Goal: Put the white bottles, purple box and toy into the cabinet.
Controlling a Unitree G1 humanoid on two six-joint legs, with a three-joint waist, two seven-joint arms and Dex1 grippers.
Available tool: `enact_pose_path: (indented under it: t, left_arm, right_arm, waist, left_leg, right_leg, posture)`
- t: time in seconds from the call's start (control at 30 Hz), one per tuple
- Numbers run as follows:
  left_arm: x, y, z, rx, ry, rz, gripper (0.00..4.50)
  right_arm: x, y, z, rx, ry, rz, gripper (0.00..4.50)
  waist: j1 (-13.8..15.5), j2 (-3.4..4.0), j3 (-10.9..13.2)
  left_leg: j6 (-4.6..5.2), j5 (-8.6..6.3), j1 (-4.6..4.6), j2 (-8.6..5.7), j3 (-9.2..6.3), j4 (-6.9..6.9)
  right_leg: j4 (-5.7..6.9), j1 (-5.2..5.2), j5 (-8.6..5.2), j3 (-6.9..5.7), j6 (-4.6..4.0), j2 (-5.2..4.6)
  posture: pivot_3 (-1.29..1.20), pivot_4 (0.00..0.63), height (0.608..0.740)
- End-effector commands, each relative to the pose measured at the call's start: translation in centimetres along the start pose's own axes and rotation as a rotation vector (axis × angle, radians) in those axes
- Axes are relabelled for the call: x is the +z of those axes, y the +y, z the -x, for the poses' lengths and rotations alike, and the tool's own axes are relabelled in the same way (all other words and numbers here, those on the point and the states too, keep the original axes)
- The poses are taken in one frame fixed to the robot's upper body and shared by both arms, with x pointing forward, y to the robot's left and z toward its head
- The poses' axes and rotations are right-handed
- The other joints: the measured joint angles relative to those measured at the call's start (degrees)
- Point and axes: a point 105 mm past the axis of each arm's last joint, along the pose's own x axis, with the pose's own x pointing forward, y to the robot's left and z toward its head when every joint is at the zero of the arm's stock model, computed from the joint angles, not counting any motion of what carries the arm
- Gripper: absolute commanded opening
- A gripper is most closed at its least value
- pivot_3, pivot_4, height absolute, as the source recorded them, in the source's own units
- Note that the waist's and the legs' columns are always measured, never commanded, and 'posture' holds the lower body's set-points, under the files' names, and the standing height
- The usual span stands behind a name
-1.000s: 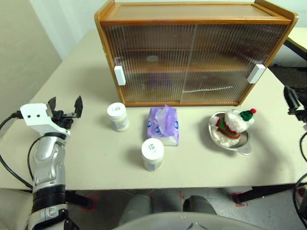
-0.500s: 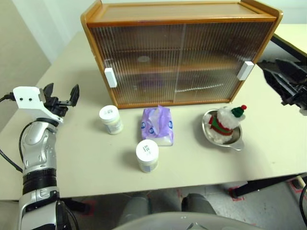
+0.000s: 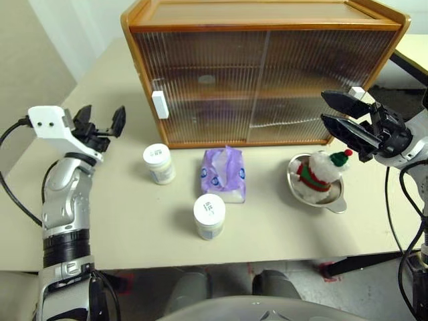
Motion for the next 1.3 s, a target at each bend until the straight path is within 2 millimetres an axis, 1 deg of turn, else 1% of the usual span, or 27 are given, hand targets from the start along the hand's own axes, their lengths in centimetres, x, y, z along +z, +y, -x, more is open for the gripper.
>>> enact_pose_path:
  t: [0.03, 0.1, 0.13, 0.27, 0.4, 0.43, 0.67, 0.77, 1.03, 1.13, 1.3]
  left_arm:
    - [-0.3, -1.7, -0.5, -0.042, 0.033, 0.043, 4.32]
    - [-1.0, -2.8, -0.6, -0.066, 0.068, 0.07, 3.86]
    - [-1.3, -3.4, -0.6, -0.077, 0.081, 0.079, 3.51]
    - [-1.7, -5.2, -0.7, -0.106, 0.1, 0.101, 1.94]
    - [-1.1, -6.9, -0.8, -0.133, 0.088, 0.125, 0.33]
    - [-1.0, -7.2, -0.8, -0.139, 0.086, 0.127, 0.02]
    - [-0.5, -8.5, -1.3, -0.169, 0.084, 0.139, 0.02]
    - [-0.2, -8.9, -1.4, -0.188, 0.081, 0.134, 0.02]
    - [0.5, -9.7, -0.8, -0.214, 0.078, 0.136, 0.02]
    - [0.4, -9.7, -0.6, -0.211, 0.082, 0.14, 0.02]
    - [0.0, -9.9, -1.2, -0.221, 0.09, 0.145, 0.02]
  right_arm:
    - [0.0, 0.2, -0.5, 0.016, 0.009, 0.015, 4.5]
    - [0.0, 0.0, -0.6, 0.004, 0.006, 0.025, 4.5]
    - [0.0, 0.0, -0.6, 0.003, 0.004, 0.026, 4.5]
    - [0.2, 0.0, -0.8, 0.002, -0.004, 0.023, 4.5]
    - [0.2, 0.1, -0.5, -0.01, 0.005, 0.022, 4.5]
    - [0.2, 0.0, -0.4, -0.015, 0.004, 0.022, 4.5]
    - [0.4, -0.2, -0.4, -0.02, 0.001, 0.022, 4.5]
    - [0.4, -0.2, -0.4, -0.024, -0.001, 0.023, 4.5]
    - [0.2, -0.3, -0.3, -0.038, -0.003, 0.021, 4.5]
    - [0.2, -0.4, -0.3, -0.041, -0.004, 0.019, 4.5]
    - [0.3, -0.4, -0.3, -0.042, -0.005, 0.021, 4.5]
  waist:
    - [0.13, 0.0, 0.0]
    - [0.22, -0.01, 0.0]
    - [0.24, 0.0, 0.0]
    - [0.23, -0.05, 0.02]
    - [0.21, -0.07, 0.03]
    - [0.21, -0.07, 0.03]
    - [0.3, -0.07, 0.03]
    - [0.41, -0.07, 0.03]
    - [0.19, -0.08, 0.04]
    - [0.09, -0.08, 0.04]
    - [0.08, -0.08, 0.04]
  left_leg:
    - [0.0, 0.0, 0.0, 0.0, 0.0, 0.0]
    - [0.0, 0.0, -0.02, -0.01, 0.01, 0.0]
    - [0.0, 0.0, -0.02, -0.02, 0.01, 0.0]
    - [0.0, 0.0, -0.02, -0.06, 0.03, 0.02]
    - [0.0, 0.0, -0.02, -0.07, 0.04, 0.02]
    - [0.0, 0.0, -0.02, -0.07, 0.04, 0.02]
    - [0.02, 0.01, -0.01, -0.08, 0.06, 0.08]
    - [0.04, 0.03, -0.02, -0.12, 0.06, 0.12]
    - [0.05, 0.03, -0.01, -0.1, 0.06, 0.16]
    - [0.05, 0.03, -0.01, -0.07, 0.06, 0.15]
    - [0.05, 0.03, -0.01, -0.04, 0.06, 0.16]
  right_leg:
    - [-0.01, 0.0, 0.0, -0.02, 0.0, 0.01]
    - [-0.02, 0.0, 0.0, -0.03, 0.0, 0.01]
    - [-0.03, 0.0, 0.01, -0.03, 0.01, 0.0]
    - [-0.02, 0.0, 0.03, -0.05, 0.04, -0.01]
    - [-0.03, 0.0, 0.03, -0.06, 0.04, 0.01]
    - [-0.03, 0.0, 0.03, -0.06, 0.04, 0.01]
    - [0.0, 0.02, 0.04, -0.06, 0.05, 0.11]
    - [0.0, 0.04, 0.07, -0.03, 0.09, 0.36]
    - [0.0, 0.04, 0.12, 0.03, 0.08, 0.4]
    - [-0.01, 0.04, 0.12, 0.07, 0.07, 0.49]
    - [-0.01, 0.04, 0.13, 0.12, 0.06, 0.56]
  posture:
    - [0.06, 0.0, 0.74]
    - [0.05, 0.0, 0.74]
    - [0.05, 0.0, 0.74]
    - [0.04, 0.0, 0.74]
    - [0.03, 0.0, 0.74]
    - [0.03, 0.0, 0.74]
    - [0.03, 0.0, 0.74]
    - [0.02, 0.0, 0.74]
    - [0.02, 0.0, 0.74]
    - [0.02, 0.0, 0.74]
    - [0.02, 0.0, 0.74]
